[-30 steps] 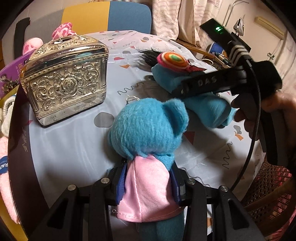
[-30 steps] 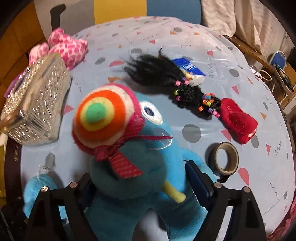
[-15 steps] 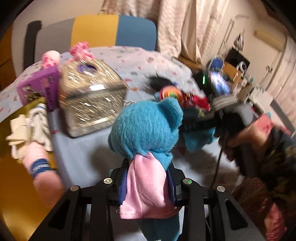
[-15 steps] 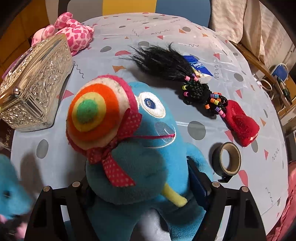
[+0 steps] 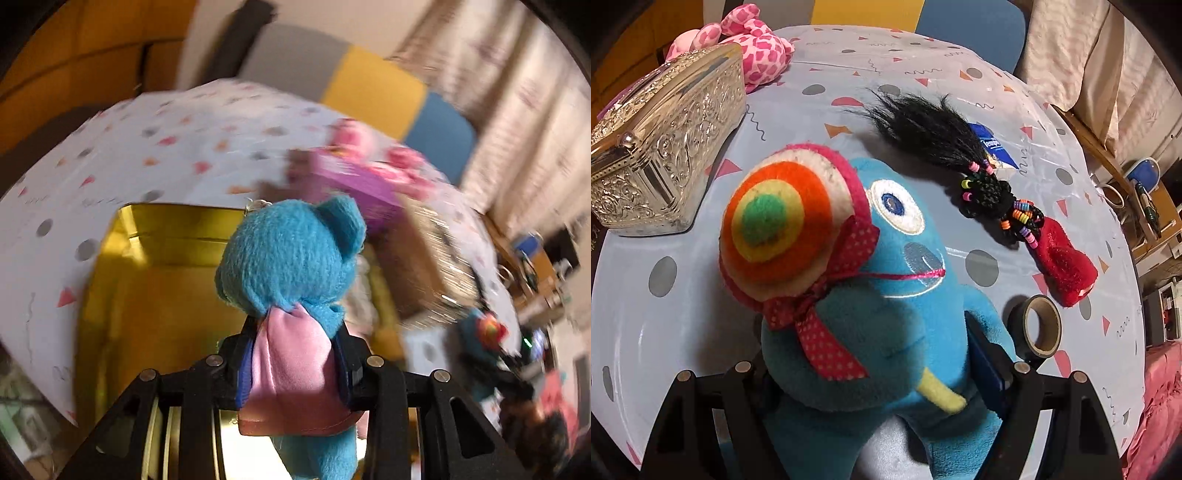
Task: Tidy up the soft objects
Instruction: 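Lift the blue monster with the right tool while the left tool carries the bear toward the gold tray, then lower the blue bear into the gold tray and open the left tool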
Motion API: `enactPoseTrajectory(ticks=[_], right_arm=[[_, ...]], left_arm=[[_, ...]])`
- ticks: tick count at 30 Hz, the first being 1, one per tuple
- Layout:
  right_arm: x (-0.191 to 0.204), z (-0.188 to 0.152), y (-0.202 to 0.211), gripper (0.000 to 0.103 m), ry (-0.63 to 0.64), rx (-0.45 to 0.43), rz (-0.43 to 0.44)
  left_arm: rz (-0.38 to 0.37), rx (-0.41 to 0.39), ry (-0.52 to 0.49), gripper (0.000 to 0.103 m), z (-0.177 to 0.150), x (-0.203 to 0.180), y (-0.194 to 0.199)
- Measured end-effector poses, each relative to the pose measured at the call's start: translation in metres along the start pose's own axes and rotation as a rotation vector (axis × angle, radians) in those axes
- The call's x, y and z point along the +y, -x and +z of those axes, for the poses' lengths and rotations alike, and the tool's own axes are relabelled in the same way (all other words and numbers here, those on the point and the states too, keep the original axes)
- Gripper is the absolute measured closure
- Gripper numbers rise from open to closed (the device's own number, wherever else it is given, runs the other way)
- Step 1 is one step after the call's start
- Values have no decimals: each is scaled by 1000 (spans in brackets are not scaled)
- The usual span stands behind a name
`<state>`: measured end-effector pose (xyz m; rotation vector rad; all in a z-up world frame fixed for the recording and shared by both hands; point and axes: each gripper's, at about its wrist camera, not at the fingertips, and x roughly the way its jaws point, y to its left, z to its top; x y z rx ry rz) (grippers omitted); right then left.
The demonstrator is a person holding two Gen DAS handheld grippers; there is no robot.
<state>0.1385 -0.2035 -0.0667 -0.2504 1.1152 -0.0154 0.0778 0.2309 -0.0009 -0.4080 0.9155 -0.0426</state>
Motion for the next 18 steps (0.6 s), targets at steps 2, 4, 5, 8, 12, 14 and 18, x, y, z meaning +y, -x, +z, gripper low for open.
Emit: enactPoseTrajectory(ticks=[2, 4, 5, 8, 12, 14, 18], right_arm=[[2, -1, 0, 18, 4, 0, -4], [4, -1, 1, 18, 7, 0, -8], [4, -1, 1, 18, 7, 0, -9], [4, -1, 1, 18, 10, -1, -9], [5, -1, 2, 18, 14, 0, -12], [5, -2, 1, 18, 17, 0, -15], [5, -2, 2, 18, 19, 2, -18]], left_arm=[[25, 20, 45, 67, 11, 18, -15], [39, 38, 51, 67, 17, 25, -29], [59, 39, 44, 66, 21, 25, -36], [75, 74, 17, 62, 32, 24, -54], [126, 87, -1, 53, 41, 29, -76], [144, 89, 1, 47, 43, 31, -84], [168, 48, 14, 36, 41, 34, -73]])
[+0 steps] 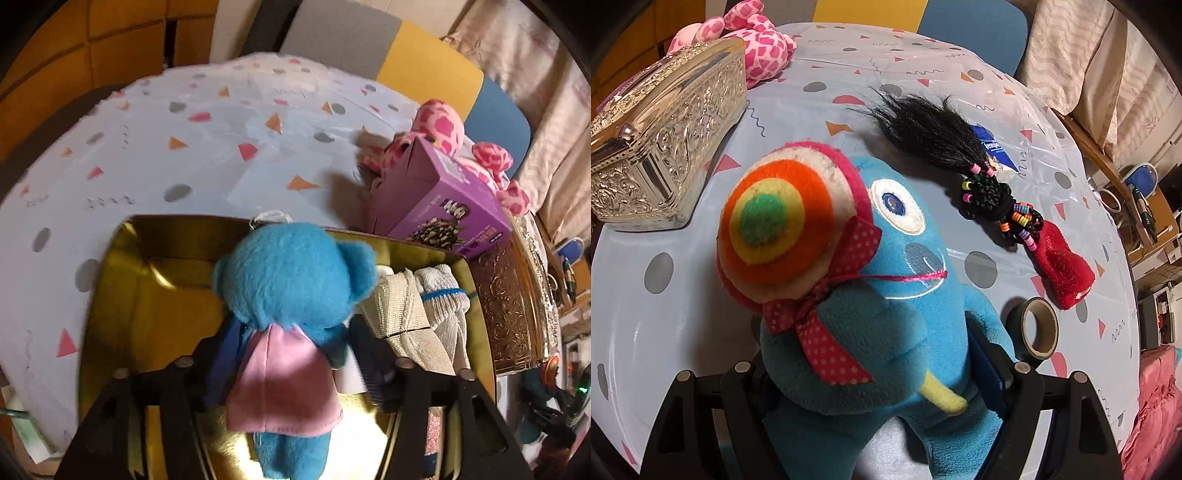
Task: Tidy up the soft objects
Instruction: 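Lower the blue bear into the gold tray and open the left tool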
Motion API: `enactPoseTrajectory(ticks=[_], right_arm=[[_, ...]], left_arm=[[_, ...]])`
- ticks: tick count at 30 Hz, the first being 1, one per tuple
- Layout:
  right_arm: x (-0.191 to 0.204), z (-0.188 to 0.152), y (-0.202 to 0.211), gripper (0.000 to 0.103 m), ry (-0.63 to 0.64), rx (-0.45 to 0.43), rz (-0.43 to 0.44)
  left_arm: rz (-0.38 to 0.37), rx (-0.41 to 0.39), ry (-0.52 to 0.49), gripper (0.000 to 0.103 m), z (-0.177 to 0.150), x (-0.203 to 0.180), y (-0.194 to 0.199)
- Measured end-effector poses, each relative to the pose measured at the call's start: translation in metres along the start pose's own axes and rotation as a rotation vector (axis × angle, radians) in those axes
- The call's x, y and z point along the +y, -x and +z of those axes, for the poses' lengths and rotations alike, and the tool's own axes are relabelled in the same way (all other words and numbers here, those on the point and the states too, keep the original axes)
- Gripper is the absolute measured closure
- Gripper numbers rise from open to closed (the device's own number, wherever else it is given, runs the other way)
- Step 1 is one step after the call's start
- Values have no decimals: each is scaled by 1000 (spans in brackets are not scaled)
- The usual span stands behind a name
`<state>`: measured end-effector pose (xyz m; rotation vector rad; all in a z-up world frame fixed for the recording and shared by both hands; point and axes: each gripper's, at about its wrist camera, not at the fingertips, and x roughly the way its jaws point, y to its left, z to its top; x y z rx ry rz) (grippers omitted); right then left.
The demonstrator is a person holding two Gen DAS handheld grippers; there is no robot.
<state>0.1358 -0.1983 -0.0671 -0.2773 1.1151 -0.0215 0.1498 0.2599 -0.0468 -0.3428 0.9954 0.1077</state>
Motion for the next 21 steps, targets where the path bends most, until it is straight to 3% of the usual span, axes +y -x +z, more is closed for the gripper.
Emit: enactPoseTrajectory(ticks=[5, 8, 15, 21], right_arm=[[0, 1, -1, 18, 0, 4, -6], [-1, 2, -1, 18, 1, 4, -9], [5, -1, 2, 21, 20, -10, -29], [10, -3, 4, 22, 28, -13, -39]], left_arm=[[122, -126, -42, 29, -17, -4, 40], [153, -175, -43, 29, -29, -7, 60], [151, -271, -85, 24, -65, -29, 99], [120, -276, -125, 24, -87, -50, 110]])
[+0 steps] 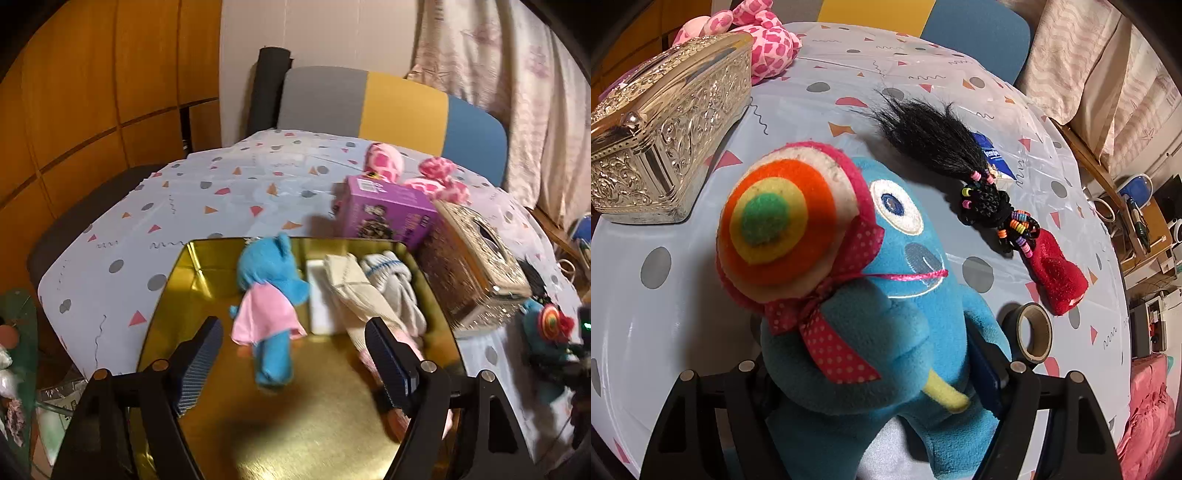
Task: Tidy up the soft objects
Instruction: 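Lower the blue bear into the gold tray and open the left tool, then carry the blue plush monster into the gold tray and open the right tool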
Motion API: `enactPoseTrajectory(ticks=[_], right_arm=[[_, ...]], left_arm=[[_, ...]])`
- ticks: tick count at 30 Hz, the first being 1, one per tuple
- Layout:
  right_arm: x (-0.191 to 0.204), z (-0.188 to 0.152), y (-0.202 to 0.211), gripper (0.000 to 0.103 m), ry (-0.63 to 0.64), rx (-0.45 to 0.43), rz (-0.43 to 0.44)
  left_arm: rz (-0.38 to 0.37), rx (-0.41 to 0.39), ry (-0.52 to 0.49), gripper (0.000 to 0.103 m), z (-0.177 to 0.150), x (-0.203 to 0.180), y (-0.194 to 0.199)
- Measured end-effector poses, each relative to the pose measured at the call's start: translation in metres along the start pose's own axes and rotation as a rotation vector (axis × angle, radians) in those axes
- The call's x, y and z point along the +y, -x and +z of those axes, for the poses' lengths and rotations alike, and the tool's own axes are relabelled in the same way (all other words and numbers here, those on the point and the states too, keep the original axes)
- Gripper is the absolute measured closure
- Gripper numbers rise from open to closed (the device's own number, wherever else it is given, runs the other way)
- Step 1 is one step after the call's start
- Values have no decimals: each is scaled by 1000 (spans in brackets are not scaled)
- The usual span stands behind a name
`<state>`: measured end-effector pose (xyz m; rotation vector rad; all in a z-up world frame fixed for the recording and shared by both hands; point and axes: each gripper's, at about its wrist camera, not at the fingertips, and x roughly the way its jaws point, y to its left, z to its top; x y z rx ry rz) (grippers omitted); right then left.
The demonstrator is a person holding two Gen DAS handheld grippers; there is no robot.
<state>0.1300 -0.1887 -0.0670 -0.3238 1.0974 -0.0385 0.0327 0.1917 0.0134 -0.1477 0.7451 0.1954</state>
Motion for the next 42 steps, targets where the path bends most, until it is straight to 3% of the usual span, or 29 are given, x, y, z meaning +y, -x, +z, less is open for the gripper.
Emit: enactPoseTrajectory(ticks=[8, 17, 23, 32, 42], right_arm=[[1, 0, 2, 24, -15, 17, 3], [-9, -7, 39, 29, -195, -28, 189], [-3, -13, 90, 29, -232, -133, 260], [45, 17, 174, 29, -132, -331, 404], [126, 21, 178, 28, 42, -287, 526]], left_arm=[[-14, -6, -9, 24, -10, -2, 10], [-3, -9, 11, 24, -15, 15, 13], [2, -3, 29, 24, -18, 24, 11], [7, -9, 56, 24, -20, 40, 16], [35, 10, 119, 24, -32, 62, 19]])
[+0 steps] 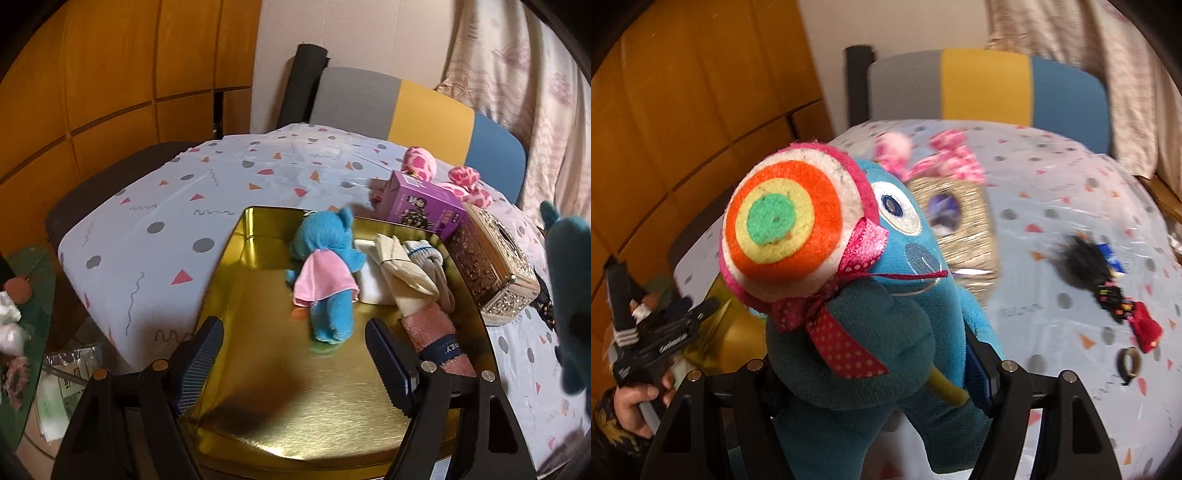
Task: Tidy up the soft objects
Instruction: 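Carry the blue plush monster into the gold tray and open the right tool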
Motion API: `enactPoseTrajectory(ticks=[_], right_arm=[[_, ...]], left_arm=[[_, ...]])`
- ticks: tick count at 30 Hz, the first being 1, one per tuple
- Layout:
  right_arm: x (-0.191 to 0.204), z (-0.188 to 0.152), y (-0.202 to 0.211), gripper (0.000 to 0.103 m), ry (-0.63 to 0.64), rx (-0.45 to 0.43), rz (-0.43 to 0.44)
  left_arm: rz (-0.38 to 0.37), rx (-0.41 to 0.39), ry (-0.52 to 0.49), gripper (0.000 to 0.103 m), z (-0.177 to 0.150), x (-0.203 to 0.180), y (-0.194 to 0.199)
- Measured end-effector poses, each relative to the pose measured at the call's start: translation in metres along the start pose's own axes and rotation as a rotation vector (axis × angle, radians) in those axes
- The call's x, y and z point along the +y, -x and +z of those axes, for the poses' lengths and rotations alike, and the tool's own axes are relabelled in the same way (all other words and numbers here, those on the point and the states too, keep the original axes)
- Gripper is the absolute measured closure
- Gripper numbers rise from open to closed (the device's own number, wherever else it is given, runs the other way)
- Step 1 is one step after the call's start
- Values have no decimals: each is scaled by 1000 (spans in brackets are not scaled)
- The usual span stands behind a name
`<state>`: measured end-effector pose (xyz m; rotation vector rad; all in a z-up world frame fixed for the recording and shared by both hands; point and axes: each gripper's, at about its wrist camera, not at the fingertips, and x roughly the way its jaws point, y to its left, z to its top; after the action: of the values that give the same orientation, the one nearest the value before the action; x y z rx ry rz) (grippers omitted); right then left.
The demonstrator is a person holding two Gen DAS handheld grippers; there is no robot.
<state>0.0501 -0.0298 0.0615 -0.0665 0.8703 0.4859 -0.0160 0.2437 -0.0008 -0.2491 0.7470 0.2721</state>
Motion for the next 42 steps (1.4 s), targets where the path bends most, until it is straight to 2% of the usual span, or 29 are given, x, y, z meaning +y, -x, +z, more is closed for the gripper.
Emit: enactPoseTrajectory(ticks=[8, 14, 22, 27, 29, 31, 36, 42], right_arm=[[38, 4, -46, 28, 34, 111, 131], [82, 32, -86, 28, 48, 170, 240], [143, 65, -142, 26, -71, 255, 348], [165, 78, -191, 20, -146, 293, 337], [167, 76, -215, 18, -161, 334, 280], [167, 76, -226, 16, -158, 332, 273], [180, 79, -226, 15, -98, 334, 271], [178, 84, -213, 15, -84, 318, 267]], left_arm=[[35, -25, 54, 24, 3, 23, 10], [86, -44, 113, 24, 5, 53, 16], [137, -35, 199, 24, 2, 92, 16], [138, -20, 238, 24, -2, 105, 13], [134, -16, 243, 24, -2, 106, 12], [130, -10, 241, 24, -3, 105, 10], [125, 9, 241, 24, -5, 103, 5], [119, 8, 235, 24, -5, 100, 8]])
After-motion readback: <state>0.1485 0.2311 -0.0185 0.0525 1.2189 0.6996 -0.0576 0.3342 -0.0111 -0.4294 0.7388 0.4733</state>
